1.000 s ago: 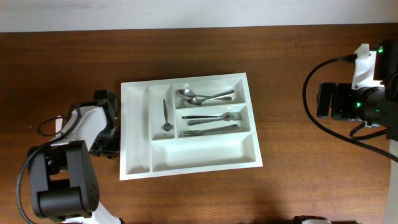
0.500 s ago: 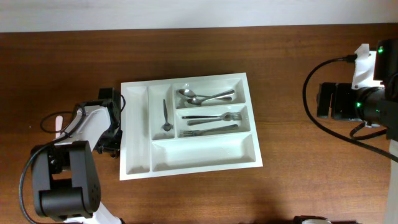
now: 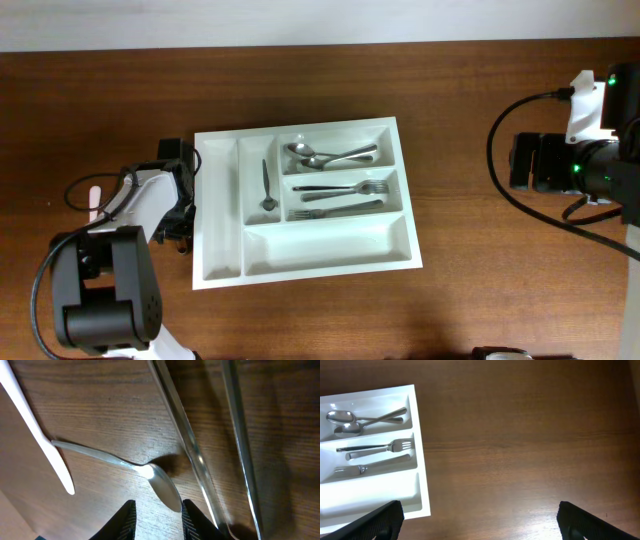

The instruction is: Pack container

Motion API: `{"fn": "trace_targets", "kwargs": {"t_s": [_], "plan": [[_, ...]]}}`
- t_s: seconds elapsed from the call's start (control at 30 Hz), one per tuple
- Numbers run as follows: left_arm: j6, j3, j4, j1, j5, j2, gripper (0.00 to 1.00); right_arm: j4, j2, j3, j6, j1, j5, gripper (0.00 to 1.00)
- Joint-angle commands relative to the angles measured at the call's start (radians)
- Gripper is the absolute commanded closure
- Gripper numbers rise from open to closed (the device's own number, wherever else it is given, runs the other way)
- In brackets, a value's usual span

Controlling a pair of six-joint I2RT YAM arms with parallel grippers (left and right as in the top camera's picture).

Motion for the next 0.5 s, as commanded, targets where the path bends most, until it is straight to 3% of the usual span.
{"fn": "trace_targets", "kwargs": {"t_s": [0.0, 0.27, 0.47], "plan": [[0.033, 0.000, 0.006, 0.000, -0.018, 0.050, 0.68, 0.004, 0.002, -0.005, 0.012, -0.008, -0.005, 0.01], [0.035, 0.000, 0.019, 0.000, -0.045, 0.091, 0.68, 0.004, 0.002, -0.005, 0.012, -0.008, -0.005, 0.01], [0.035, 0.000, 0.028, 0.000, -0.059, 0.091, 0.88, 0.004, 0.002, -0.005, 0.012, -0.008, -0.005, 0.01]]}}
